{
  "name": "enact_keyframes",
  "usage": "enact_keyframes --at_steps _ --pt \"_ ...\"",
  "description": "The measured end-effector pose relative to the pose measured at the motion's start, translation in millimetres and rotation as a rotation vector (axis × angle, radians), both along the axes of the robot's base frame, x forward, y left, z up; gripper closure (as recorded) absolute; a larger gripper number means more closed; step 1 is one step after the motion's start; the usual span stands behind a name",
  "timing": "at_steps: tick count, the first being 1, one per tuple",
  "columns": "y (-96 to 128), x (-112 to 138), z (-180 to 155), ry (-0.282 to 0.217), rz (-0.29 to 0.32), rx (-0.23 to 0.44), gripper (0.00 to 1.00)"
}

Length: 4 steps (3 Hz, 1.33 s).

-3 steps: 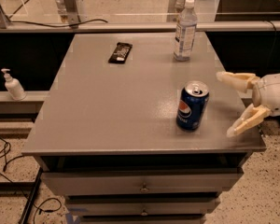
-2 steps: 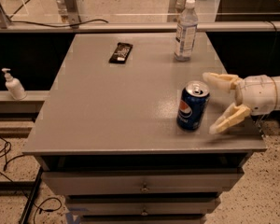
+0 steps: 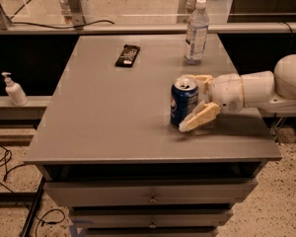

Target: Knock pepsi can over

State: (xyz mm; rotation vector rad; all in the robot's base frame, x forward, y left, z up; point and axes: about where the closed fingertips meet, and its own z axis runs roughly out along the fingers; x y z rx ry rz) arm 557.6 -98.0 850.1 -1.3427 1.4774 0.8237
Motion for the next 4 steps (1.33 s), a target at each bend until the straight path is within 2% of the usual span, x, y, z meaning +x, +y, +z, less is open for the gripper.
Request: enact_keyframes --at_steps 2,3,4 --pt "93.2 28.2 43.7 0.064 -0.037 -0.189 0.00" --pt "111.1 30.2 58.0 0.085 -0.048 -0.250 0.00" --pt "89.2 24.8 69.4 0.084 -0.057 -0.297 0.00"
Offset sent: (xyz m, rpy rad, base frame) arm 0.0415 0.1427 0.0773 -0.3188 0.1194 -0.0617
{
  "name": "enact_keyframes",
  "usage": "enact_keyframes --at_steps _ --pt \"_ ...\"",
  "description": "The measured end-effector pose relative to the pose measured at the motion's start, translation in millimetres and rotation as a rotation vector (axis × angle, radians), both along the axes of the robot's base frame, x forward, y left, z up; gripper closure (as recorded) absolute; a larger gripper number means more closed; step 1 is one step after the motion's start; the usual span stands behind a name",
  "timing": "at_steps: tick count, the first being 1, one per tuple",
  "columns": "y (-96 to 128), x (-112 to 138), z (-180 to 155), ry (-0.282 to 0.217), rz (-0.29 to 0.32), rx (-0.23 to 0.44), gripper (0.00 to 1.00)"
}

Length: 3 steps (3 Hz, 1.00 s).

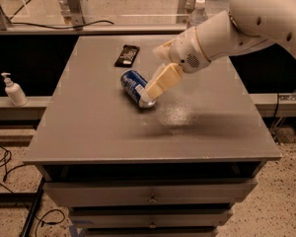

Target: Knock pepsi can over

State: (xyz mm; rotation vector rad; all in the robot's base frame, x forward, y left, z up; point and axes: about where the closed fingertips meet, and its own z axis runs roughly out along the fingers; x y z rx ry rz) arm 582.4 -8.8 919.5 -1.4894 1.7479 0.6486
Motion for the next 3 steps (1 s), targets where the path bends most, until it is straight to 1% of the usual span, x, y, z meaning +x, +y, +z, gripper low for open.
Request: enact_keyframes --at_steps 1,2,3 --pt "-51.6 -15.0 23.1 -0.029 -0.014 -0.022 0.00" --pt "-114.3 -38.0 46.2 -0.049 -0.038 -0.040 0.00" --pt "-113.2 -40.4 46.4 -0.045 -0.030 -0.042 0.00"
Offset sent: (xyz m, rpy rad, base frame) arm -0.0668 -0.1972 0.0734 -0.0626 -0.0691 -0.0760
